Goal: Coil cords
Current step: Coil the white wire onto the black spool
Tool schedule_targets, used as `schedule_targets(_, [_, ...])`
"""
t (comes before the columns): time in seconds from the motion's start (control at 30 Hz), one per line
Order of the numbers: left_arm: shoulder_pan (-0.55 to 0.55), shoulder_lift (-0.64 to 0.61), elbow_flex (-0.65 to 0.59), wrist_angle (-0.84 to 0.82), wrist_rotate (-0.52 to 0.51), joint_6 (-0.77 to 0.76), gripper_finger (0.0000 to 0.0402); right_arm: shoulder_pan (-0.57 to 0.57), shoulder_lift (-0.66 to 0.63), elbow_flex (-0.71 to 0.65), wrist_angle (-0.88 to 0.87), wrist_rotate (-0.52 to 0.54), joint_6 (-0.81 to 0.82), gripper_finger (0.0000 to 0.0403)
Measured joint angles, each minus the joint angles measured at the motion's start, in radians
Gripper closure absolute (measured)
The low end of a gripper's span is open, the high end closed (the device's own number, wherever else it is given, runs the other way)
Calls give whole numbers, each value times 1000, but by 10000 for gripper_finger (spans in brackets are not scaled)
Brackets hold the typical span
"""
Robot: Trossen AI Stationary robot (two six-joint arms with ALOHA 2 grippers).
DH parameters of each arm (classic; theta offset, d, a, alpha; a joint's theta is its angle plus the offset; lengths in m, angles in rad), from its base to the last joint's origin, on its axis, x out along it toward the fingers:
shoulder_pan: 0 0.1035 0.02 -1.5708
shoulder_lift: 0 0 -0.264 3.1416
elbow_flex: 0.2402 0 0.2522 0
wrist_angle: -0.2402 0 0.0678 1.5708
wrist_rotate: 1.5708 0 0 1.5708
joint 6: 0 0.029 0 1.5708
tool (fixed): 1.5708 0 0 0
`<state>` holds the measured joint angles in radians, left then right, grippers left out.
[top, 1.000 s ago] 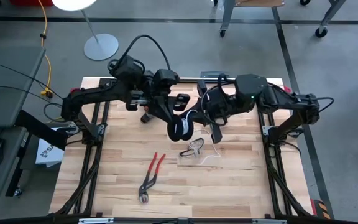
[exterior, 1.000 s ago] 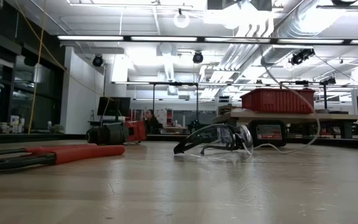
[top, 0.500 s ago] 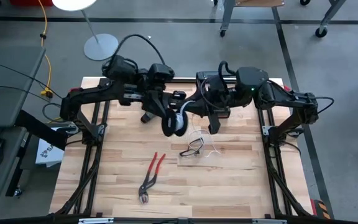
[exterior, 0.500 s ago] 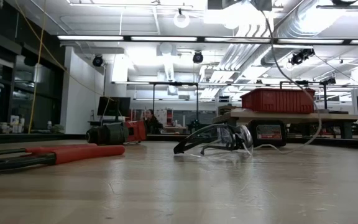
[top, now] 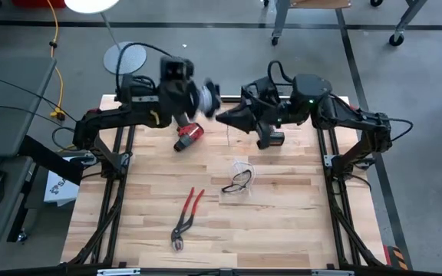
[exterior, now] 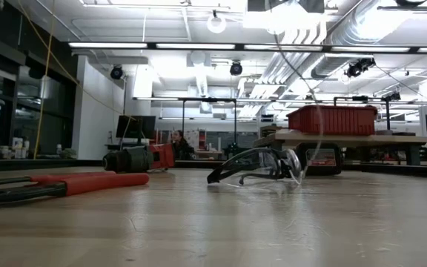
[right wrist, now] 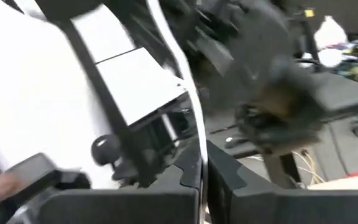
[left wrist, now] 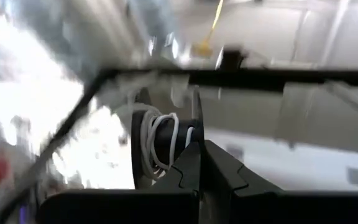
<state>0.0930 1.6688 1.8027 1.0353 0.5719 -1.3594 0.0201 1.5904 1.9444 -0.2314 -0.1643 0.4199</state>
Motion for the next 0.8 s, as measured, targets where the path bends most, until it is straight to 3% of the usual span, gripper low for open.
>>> schedule_targets(0.17, [-2,0,0,108,-232,130,402,-16,15,-2,0,81,44,403])
schedule_targets(0.23, [1,0,0,147,-260,201,401,-16,17,-2,11,89,44,403])
schedule_targets(0.57, [133,-32,0,143,-119,470,401,35,17,-1,91,-90,-124,403])
schedule_targets(0.8, [190,-77,0,-94,-18,614,402,80,17,-1,92,-45,-219,401])
